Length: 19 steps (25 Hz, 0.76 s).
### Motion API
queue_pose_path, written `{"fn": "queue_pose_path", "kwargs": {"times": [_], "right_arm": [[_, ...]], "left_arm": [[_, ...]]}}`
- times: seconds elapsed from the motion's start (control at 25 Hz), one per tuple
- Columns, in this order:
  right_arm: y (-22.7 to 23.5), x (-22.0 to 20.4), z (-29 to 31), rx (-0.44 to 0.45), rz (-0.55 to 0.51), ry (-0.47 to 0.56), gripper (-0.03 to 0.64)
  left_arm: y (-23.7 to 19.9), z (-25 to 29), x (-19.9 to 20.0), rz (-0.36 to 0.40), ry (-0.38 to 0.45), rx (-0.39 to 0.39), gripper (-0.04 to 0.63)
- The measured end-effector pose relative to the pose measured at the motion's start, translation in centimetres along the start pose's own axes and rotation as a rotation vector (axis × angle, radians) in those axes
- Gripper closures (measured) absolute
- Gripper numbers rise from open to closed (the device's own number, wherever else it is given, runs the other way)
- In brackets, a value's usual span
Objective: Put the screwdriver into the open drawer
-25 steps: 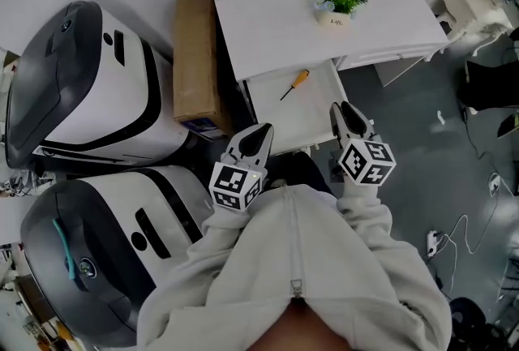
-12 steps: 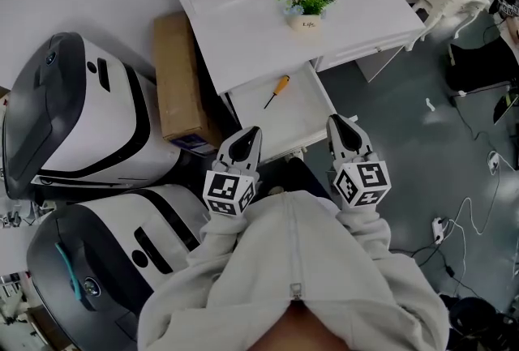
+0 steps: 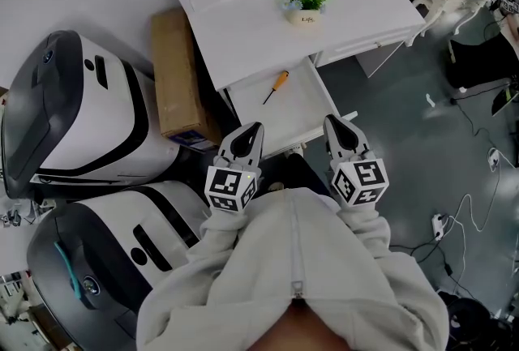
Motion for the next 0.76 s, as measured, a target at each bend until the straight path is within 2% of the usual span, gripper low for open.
{"fn": "queue_pose_path", "kwargs": {"times": [0.76], "right_arm": [[-0.3,-1.0,1.1,0.008,0.029,-0.037,0.578]], "left_arm": [[-0.7,-0.7,-0.4,-0.002,-0.019,0.017,0.578]]}}
Point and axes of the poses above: the fingertips, and each gripper's own axes: z forward along the fingers, y to its right, x out of its top, the point moved 4 cm from there along -z, backward along the fingers, and after that the axes turned 4 degrees about y, right-handed, at the moved point
